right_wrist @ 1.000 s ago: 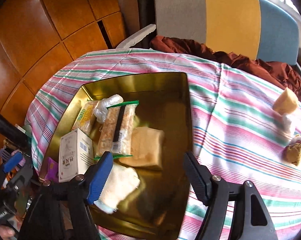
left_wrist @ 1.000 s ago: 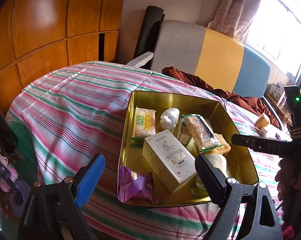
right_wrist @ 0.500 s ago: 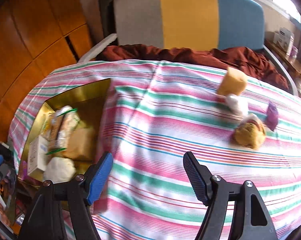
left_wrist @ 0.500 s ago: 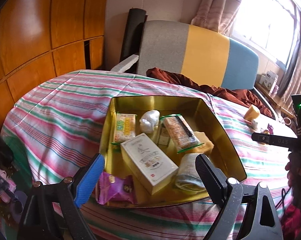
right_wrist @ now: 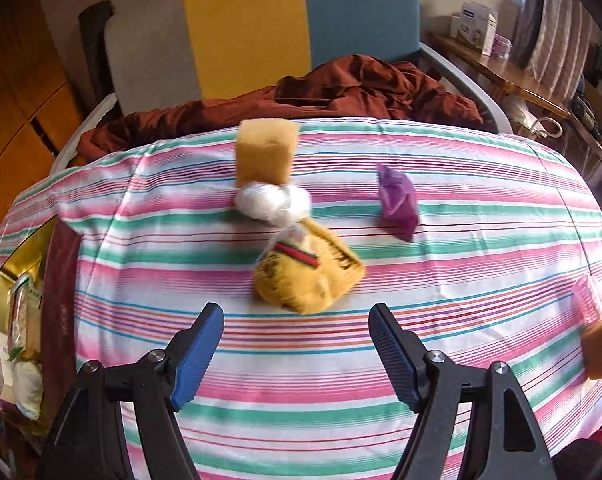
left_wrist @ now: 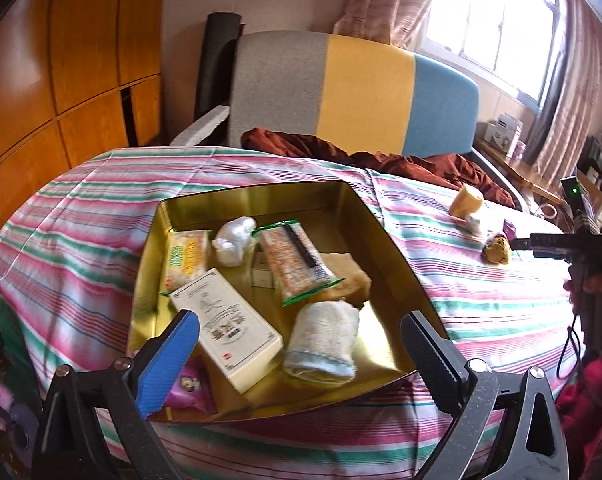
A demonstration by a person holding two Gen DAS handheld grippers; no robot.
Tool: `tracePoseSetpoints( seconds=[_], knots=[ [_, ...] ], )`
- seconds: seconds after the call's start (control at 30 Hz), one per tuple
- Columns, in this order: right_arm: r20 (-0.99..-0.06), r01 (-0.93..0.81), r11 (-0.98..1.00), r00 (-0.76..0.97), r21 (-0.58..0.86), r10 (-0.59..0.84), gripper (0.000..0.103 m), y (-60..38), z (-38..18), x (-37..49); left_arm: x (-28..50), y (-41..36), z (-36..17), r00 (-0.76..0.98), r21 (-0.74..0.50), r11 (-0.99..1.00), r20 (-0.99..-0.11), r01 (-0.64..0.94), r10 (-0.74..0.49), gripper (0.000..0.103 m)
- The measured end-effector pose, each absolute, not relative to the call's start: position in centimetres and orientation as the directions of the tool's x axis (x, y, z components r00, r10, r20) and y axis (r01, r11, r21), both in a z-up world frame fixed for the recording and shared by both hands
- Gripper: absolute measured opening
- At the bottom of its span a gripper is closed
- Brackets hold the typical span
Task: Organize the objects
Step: 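Move both open tools back toward the items on the bedspread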
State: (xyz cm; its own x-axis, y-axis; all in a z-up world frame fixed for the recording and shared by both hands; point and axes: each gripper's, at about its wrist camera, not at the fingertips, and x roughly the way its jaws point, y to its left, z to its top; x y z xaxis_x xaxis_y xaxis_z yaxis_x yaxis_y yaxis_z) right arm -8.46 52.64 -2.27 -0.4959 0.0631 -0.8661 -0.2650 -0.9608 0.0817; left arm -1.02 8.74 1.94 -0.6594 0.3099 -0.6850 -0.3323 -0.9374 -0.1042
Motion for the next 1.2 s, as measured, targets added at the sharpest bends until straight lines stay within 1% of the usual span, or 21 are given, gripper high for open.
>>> tracePoseSetpoints(
  seconds=[0.07, 0.17, 0.27, 0.3, 0.47, 0.57, 0.63, 0.83, 1.0, 1.2],
  knots=[
    [-0.864, -0.319, -0.943, -0.497, 0.094, 0.082, 0.076, 55.0, -2.8, -8.5, -1.1, 9.6, 2.1, -0.654, -0.098, -0.933, -0.687, -0.347, 0.316, 0.103],
    [-0.856, -0.409, -0.896, -0.513, 0.176, 0.066, 0.078, 58.3, -4.3, -7.6, -1.4, 11.0, 2.4, -0.645, -0.086, -0.924, -0.692, -0.372, 0.324, 0.103],
    [-0.892, -0.5, -0.845, -0.447, 0.189, 0.065, 0.079, 60.3, -6.0, -7.2, -1.9, 12.7, 2.8, -0.641, -0.067, -0.914, -0.692, -0.401, 0.332, 0.103],
    [-0.886, -0.507, -0.837, -0.46, 0.207, 0.06, 0.079, 60.6, -5.8, -7.0, -2.0, 13.4, 2.9, -0.638, -0.064, -0.908, -0.691, -0.413, 0.339, 0.103],
    [-0.887, -0.502, -0.834, -0.461, 0.23, 0.033, 0.079, 60.7, -5.6, -6.7, -2.8, 17.8, 3.6, -0.624, -0.046, -0.874, -0.682, -0.483, 0.381, 0.103],
    [-0.894, -0.506, -0.834, -0.446, 0.218, 0.037, 0.079, 60.7, -5.6, -6.6, -3.1, 20.7, 4.1, -0.636, -0.004, -0.851, -0.663, -0.525, 0.395, 0.103],
    [-0.898, -0.511, -0.829, -0.439, 0.228, 0.023, 0.079, 60.7, -5.7, -6.5, -3.6, 22.4, 4.4, -0.626, -0.001, -0.833, -0.659, -0.553, 0.416, 0.103],
    [-0.895, -0.507, -0.818, -0.446, 0.27, -0.019, 0.079, 60.8, -5.6, -6.2, -5.9, 27.8, 4.1, -0.559, 0.004, -0.782, -0.702, -0.623, 0.441, 0.103],
    [-0.892, -0.49, -0.824, -0.45, 0.283, -0.039, 0.079, 60.4, -5.4, -6.2, -8.7, 32.3, 4.0, -0.512, -0.027, -0.764, -0.726, -0.645, 0.458, 0.103],
    [-0.894, -0.452, -0.845, -0.442, 0.286, -0.067, 0.079, 59.5, -5.2, -6.4, -13.5, 38.6, 2.1, -0.458, -0.033, -0.756, -0.779, -0.654, 0.429, 0.103]
  ],
)
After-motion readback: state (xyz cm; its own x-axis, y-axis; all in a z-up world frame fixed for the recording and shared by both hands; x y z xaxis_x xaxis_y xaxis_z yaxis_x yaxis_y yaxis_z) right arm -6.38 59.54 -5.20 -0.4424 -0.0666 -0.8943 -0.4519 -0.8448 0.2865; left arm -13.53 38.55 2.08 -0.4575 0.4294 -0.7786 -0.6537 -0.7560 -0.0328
